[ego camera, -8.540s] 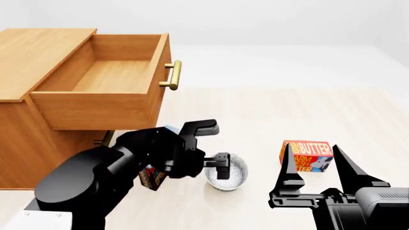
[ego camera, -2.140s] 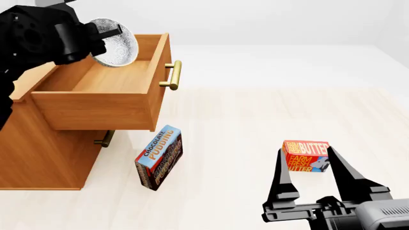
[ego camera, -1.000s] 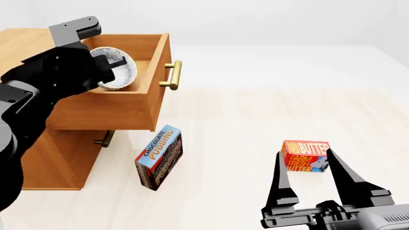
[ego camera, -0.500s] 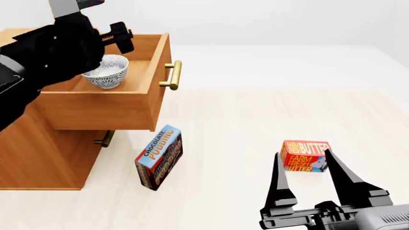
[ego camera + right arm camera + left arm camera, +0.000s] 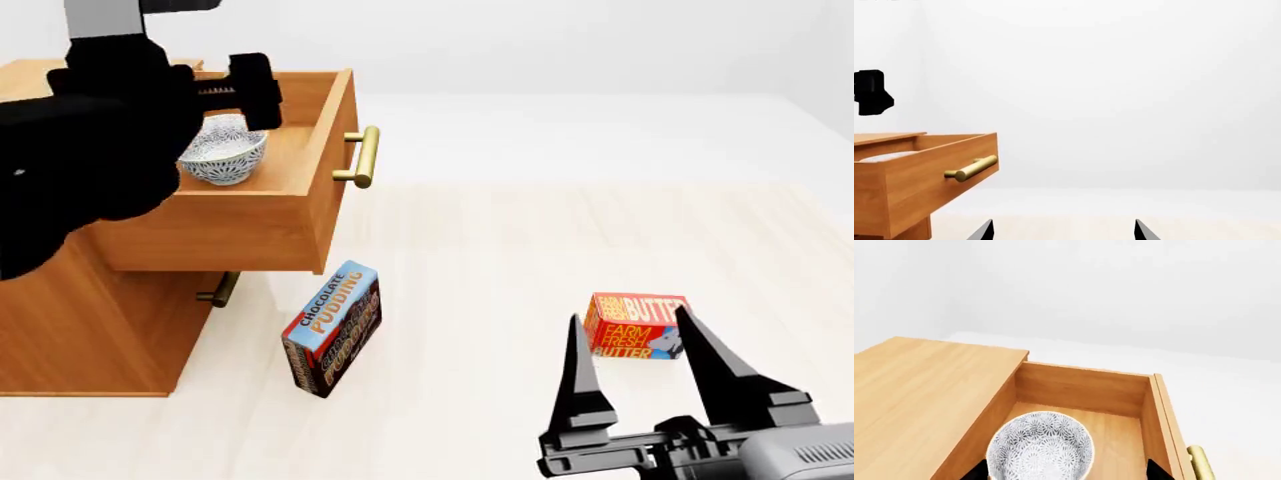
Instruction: Put the bowl in the top drawer of the cabinet.
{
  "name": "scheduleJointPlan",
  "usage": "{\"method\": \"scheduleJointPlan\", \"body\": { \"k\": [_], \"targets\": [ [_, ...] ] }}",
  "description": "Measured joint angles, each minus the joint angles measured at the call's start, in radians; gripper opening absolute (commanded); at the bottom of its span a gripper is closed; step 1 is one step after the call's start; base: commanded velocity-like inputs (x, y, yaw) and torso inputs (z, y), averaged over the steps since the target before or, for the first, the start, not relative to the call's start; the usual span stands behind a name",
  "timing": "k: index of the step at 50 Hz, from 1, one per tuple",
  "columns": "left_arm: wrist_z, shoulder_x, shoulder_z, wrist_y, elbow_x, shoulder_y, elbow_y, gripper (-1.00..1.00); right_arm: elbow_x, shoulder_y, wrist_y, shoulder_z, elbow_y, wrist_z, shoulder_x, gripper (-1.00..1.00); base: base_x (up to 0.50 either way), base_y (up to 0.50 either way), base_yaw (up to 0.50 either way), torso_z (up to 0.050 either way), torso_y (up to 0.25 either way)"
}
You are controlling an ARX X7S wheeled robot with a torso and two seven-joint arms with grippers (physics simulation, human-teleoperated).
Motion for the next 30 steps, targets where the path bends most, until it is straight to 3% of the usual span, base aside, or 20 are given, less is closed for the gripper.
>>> {"method": "scheduleJointPlan", "body": {
  "k": [6, 15, 30],
  "targets": [
    [-0.110, -0.096, 0.032, 0.106, 0.178, 0.002, 0.232, 1.00, 0.002, 0.011, 0.014, -0.004, -0.008, 0.010, -0.001, 1.00, 0.00, 0.00, 0.00, 0.000, 0.000],
    [-0.334, -0.238, 0.095, 0.224, 0.566, 0.062, 0.495, 1.00, 0.002, 0.033, 0.041, -0.013, -0.024, 0.035, -0.008, 1.00, 0.00, 0.00, 0.00, 0.000, 0.000],
    [-0.595, -0.433, 0.160, 0.261, 1.233, 0.184, 0.722, 1.00, -0.027, 0.066, 0.081, -0.034, -0.034, 0.083, -0.025, 1.00, 0.00, 0.00, 0.00, 0.000, 0.000]
  ]
}}
